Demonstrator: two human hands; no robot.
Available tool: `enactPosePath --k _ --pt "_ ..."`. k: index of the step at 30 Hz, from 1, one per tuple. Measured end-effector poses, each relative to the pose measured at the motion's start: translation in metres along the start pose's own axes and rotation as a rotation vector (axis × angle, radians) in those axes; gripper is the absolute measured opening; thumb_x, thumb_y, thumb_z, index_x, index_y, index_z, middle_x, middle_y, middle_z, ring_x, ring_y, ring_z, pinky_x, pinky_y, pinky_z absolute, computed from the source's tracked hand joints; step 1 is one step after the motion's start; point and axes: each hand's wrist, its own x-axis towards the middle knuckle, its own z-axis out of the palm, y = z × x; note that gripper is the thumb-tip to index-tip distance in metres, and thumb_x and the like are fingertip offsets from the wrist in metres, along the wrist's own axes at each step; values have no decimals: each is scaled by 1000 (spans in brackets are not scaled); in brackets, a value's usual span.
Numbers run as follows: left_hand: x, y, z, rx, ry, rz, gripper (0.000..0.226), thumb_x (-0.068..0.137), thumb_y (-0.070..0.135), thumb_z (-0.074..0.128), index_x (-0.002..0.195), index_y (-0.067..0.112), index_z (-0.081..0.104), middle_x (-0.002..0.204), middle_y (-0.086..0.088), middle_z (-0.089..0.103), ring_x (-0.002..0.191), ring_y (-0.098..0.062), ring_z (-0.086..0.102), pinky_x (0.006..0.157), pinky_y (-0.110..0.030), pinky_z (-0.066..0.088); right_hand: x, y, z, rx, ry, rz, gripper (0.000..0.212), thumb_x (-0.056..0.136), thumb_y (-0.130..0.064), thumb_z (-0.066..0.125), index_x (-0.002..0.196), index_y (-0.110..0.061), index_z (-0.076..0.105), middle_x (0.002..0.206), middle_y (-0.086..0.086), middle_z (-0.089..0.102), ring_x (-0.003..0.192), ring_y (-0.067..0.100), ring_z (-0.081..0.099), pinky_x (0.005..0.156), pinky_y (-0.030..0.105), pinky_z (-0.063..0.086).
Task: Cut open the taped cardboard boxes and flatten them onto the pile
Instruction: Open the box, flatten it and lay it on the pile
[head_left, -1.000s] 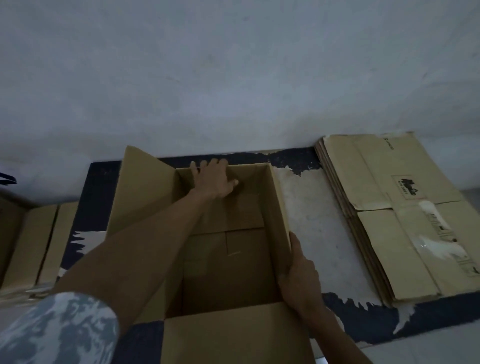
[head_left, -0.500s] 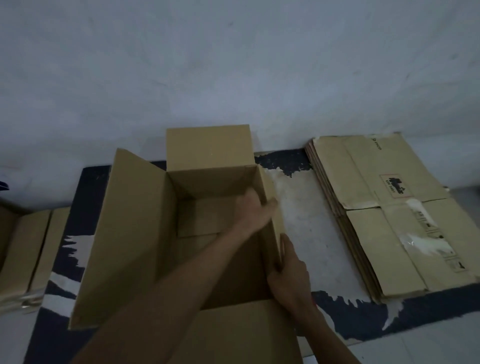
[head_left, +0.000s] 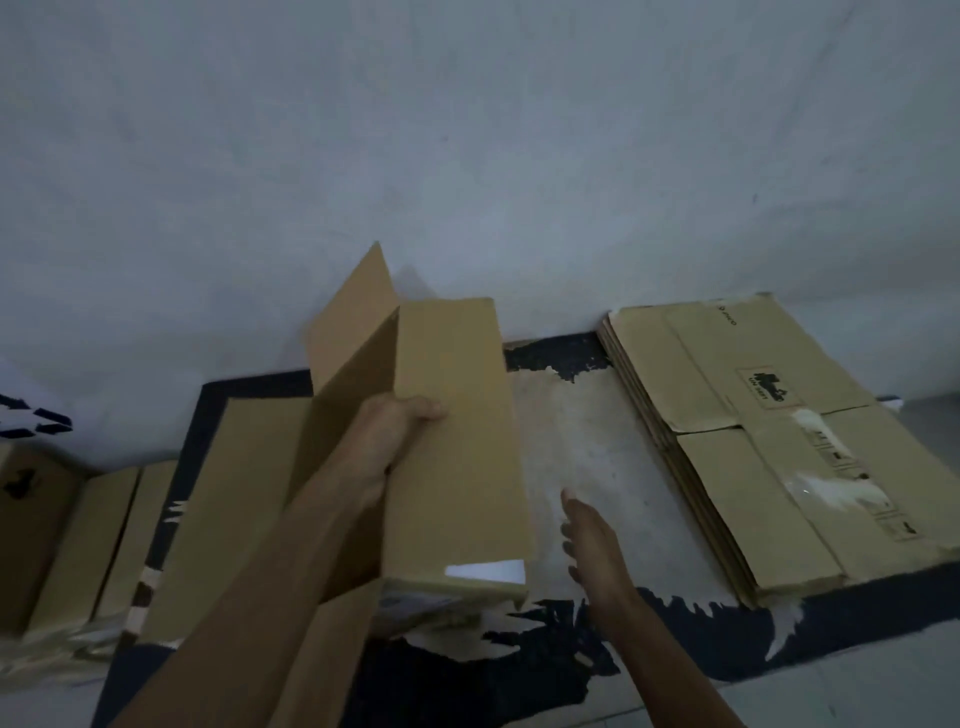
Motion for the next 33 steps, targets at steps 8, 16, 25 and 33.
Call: enactPosePath --k 8,16,25,33 --pt "-47 -9 -74 -289 28 81 31 91 16 46 79 7 72 67 -7 69 54 -21 66 51 -29 55 -18 -22 25 114 -401 192 38 87 -37 70 115 -12 65 104 15 74 92 29 70 79 39 55" --pt "-52 -48 -109 -625 -94 98 57 96 22 32 51 15 65 53 -1 59 46 -14 59 46 -25 52 -15 -19 32 27 -423 259 68 72 -56 80 124 -16 61 117 7 70 109 31 66 93 52 53" --pt "-52 -52 -115 -562 -45 144 57 99 25 34 56 16 70 61 -2 63 54 -16 63 56 -29 53 -47 -96 4 295 -344 -191 30 99 -26 52 100 -6 74 103 18 71 94 33 63 77 41 53" --pt "-48 -59 -115 -520 77 117 39 94 28 41 77 10 71 69 -7 62 61 -21 61 68 -37 47 -84 -102 119 -597 -254 -521 85 70 -47 84 139 -33 36 131 -14 35 115 7 41 92 25 39"
